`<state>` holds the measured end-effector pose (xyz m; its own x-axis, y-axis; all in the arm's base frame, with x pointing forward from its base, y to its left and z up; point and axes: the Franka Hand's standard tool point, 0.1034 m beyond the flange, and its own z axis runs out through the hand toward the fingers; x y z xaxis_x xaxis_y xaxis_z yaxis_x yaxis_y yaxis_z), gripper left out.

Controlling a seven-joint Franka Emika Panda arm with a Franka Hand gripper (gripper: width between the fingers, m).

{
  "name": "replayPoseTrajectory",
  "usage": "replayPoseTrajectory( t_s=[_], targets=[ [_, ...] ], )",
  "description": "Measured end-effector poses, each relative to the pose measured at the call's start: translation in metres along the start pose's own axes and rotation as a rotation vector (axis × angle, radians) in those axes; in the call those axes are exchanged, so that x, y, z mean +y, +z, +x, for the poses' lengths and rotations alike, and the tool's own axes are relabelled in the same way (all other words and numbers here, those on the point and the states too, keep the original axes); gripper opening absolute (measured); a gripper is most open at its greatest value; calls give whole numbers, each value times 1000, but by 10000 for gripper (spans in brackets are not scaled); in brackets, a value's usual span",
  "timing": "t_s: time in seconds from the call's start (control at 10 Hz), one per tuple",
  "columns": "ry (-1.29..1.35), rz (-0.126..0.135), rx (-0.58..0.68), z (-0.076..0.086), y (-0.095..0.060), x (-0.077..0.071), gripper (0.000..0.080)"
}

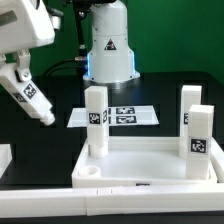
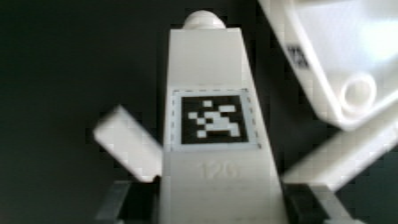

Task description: Assemble desk

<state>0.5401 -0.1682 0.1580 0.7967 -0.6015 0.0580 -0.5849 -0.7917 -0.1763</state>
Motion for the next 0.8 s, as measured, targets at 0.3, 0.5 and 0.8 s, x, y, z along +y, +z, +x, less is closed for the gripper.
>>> replayPoseTrajectory(
  t_s=[0.3,0.5,0.8],
  targets=[
    [-113,-26,242,1,-5,-85,284],
    [-138,-33,361,-7,1,-86,284],
    [-247,-69,361,-13,20,-113,284]
  ],
)
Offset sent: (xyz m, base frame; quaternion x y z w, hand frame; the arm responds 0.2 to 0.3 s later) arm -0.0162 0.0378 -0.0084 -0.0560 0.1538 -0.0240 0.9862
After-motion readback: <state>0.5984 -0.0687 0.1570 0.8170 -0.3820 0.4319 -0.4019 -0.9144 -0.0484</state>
